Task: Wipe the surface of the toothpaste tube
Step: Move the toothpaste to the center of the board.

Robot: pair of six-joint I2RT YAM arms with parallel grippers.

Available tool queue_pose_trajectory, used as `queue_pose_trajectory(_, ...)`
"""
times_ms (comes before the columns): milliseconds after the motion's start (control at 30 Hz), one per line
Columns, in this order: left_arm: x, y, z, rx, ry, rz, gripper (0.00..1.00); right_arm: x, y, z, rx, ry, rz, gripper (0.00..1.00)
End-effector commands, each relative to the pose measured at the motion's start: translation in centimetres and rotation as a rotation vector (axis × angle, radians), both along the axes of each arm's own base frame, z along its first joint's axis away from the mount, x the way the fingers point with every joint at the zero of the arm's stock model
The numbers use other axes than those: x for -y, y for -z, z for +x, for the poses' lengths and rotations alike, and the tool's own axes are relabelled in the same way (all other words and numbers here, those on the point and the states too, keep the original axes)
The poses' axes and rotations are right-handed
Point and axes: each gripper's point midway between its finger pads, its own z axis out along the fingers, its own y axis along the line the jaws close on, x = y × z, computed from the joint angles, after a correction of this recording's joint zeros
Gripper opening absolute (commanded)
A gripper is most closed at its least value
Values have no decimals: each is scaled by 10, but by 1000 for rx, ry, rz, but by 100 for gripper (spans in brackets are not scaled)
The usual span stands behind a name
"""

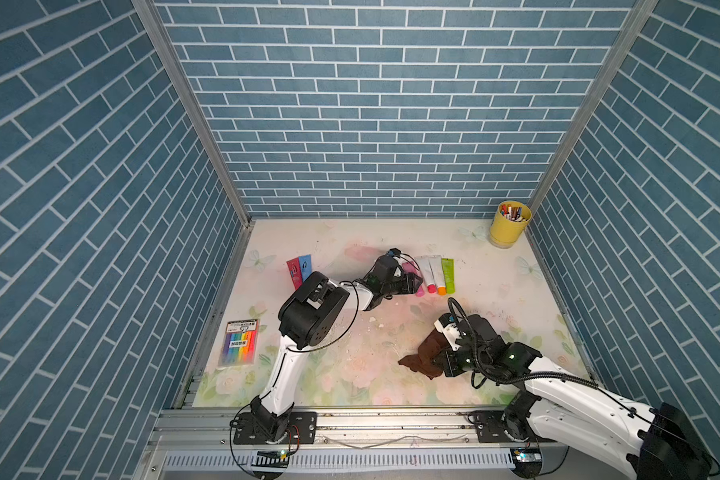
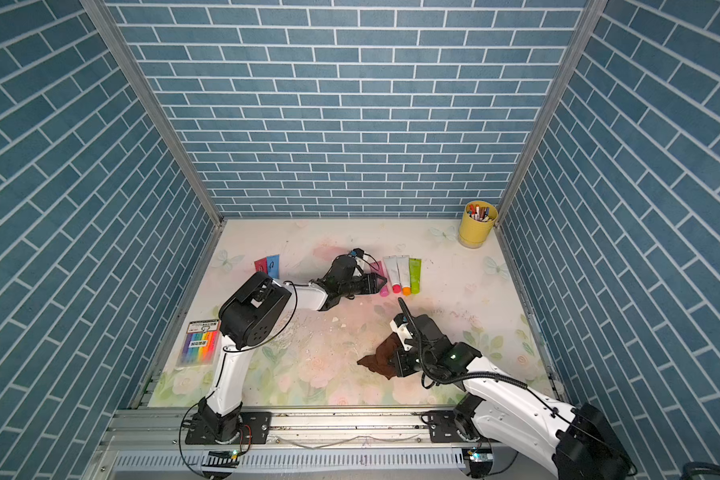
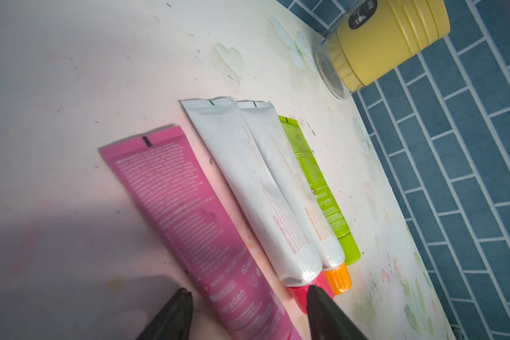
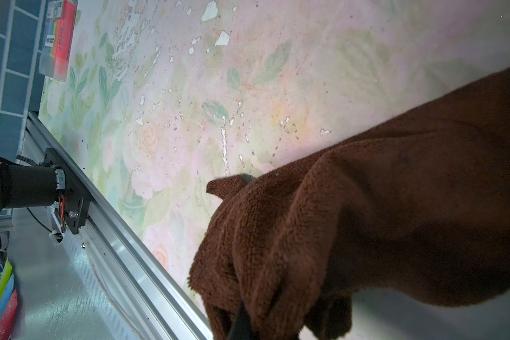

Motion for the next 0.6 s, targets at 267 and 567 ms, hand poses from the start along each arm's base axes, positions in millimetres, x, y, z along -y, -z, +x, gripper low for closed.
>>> queue_pose_trajectory(267, 4, 25, 11, -23, 21, 49, 67, -3, -2, 1, 25, -20, 6, 0)
queue_pose_trajectory(567, 11, 28, 13, -30, 46, 48, 67, -3, -3, 2, 27, -20, 5, 0)
